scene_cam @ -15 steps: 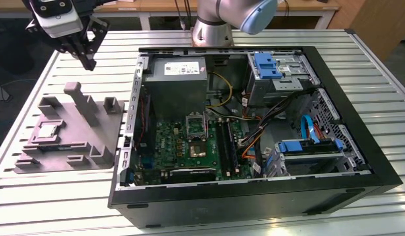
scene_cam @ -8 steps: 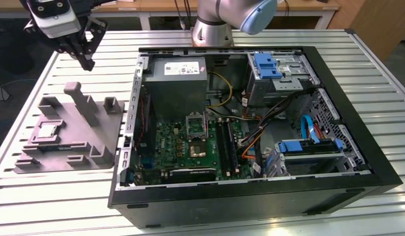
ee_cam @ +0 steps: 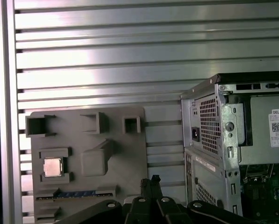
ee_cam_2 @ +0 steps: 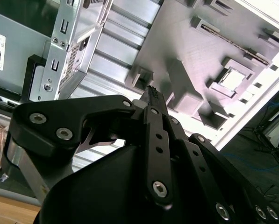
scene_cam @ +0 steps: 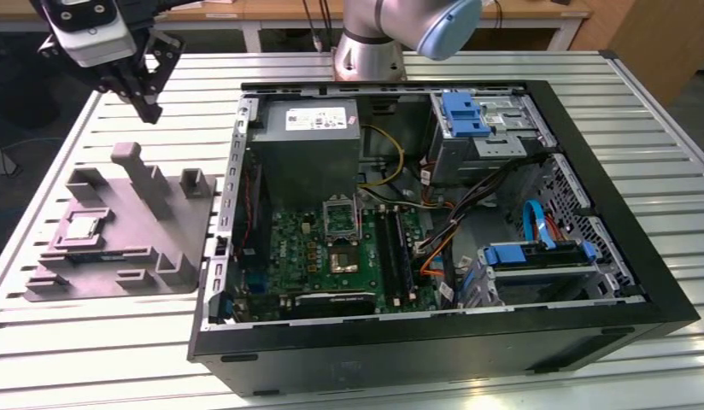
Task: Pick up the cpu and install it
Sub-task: 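Reach for the cpu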
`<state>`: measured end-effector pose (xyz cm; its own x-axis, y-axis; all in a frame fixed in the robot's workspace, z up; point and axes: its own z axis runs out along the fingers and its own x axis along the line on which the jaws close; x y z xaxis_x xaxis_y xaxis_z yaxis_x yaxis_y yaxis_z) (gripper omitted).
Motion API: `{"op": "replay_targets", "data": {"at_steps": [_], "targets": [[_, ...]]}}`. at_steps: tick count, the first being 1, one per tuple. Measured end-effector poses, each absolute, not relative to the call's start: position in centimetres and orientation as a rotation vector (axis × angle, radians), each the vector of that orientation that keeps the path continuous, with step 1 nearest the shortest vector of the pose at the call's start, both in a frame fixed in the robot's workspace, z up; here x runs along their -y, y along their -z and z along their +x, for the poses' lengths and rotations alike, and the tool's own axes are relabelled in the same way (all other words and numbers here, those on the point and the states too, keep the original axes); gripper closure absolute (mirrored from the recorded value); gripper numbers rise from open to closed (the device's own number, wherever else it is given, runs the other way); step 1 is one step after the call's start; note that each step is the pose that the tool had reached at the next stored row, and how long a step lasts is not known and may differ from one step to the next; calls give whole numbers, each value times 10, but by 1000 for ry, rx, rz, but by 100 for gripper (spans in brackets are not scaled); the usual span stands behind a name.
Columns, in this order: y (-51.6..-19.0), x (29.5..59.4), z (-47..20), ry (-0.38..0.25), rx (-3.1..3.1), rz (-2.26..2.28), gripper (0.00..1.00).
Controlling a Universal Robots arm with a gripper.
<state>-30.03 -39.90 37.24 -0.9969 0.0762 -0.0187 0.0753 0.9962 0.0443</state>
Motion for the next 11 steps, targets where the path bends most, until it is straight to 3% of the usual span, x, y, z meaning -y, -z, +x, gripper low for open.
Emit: {"op": "replay_targets", "data": {"at_steps": [11], "targets": [[-372,399,-309,-68,-3118,118,89]]}}
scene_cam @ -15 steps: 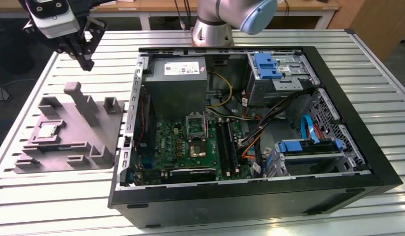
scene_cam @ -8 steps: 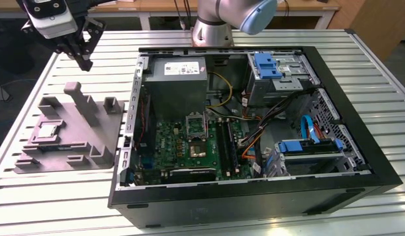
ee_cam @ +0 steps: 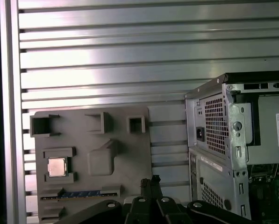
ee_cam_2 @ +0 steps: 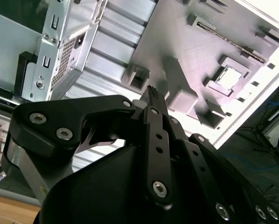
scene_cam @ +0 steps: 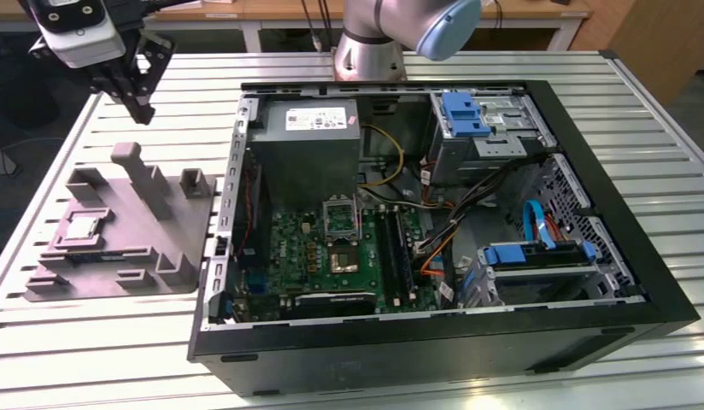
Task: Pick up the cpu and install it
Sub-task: 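Reach for the cpu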
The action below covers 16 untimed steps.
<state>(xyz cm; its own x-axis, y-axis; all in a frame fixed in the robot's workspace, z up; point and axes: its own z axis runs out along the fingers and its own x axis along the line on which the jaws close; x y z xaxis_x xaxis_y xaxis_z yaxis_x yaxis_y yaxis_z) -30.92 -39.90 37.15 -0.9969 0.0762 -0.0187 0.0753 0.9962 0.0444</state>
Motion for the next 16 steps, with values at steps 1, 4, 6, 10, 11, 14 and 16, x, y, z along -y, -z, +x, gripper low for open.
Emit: {"op": "replay_targets", "data": {"at_steps": [1,4,6,10,11,14,16], "targets": [[-371,399,-311,-68,-3118,118,89],[-371,399,-314,-68,-3118,118,89],[-371,399,-315,-68,-3118,118,89],[-371,399,-318,-68,-3119,118,89],[-371,399,-318,-68,-3119,118,89],[-370,399,-320,-68,-3119,119,89],[-370,399,-321,-68,-3119,118,89]]}}
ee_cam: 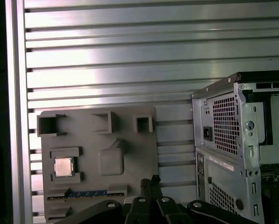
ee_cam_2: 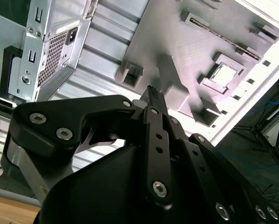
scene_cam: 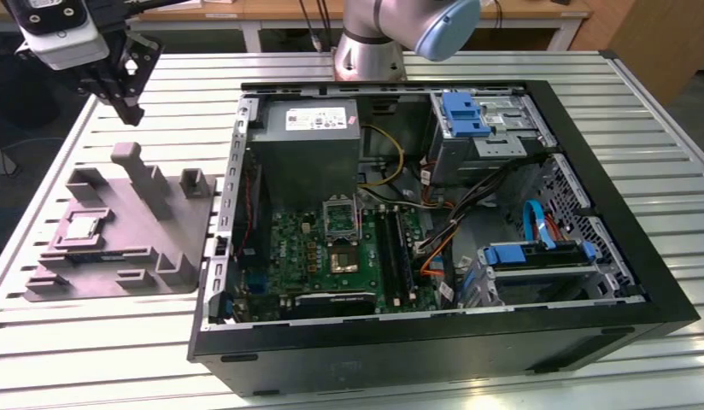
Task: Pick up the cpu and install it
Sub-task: 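Reach for the cpu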
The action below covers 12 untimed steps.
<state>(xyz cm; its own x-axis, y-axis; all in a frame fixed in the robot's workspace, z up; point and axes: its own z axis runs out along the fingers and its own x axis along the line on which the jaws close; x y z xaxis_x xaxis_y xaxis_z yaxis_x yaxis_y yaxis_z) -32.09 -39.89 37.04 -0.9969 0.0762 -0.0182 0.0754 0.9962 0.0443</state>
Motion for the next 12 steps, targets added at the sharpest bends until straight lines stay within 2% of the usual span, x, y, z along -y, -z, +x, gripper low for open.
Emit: {"op": "replay_targets", "data": {"at_steps": [12], "targets": [[-369,399,-325,-68,-3119,119,89]]}}
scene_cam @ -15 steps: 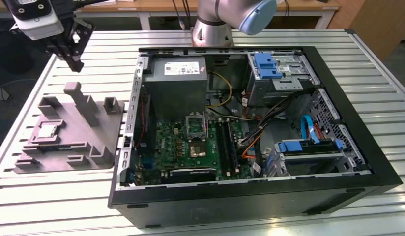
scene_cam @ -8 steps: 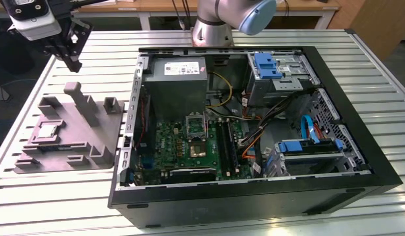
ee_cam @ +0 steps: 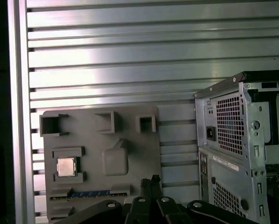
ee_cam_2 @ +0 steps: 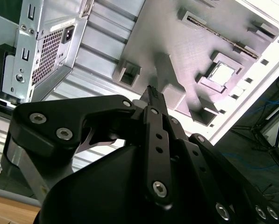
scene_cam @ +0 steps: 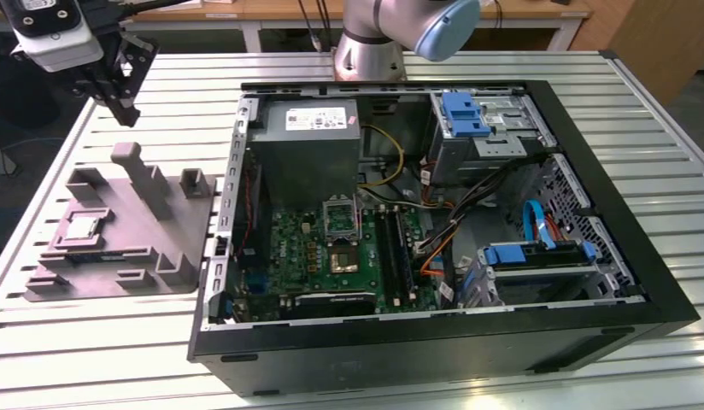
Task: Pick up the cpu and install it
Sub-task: 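Reach for the cpu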
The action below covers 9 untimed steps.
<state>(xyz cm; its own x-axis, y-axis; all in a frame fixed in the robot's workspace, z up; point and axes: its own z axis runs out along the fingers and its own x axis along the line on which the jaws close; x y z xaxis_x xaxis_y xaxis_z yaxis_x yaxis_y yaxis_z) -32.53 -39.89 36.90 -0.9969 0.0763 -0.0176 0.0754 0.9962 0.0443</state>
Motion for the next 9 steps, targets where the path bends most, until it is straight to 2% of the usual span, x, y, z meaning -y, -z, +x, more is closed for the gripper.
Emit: {"op": "replay_targets", "data": {"at_steps": [9], "targets": [[-369,399,-328,-68,-3119,119,89]]}}
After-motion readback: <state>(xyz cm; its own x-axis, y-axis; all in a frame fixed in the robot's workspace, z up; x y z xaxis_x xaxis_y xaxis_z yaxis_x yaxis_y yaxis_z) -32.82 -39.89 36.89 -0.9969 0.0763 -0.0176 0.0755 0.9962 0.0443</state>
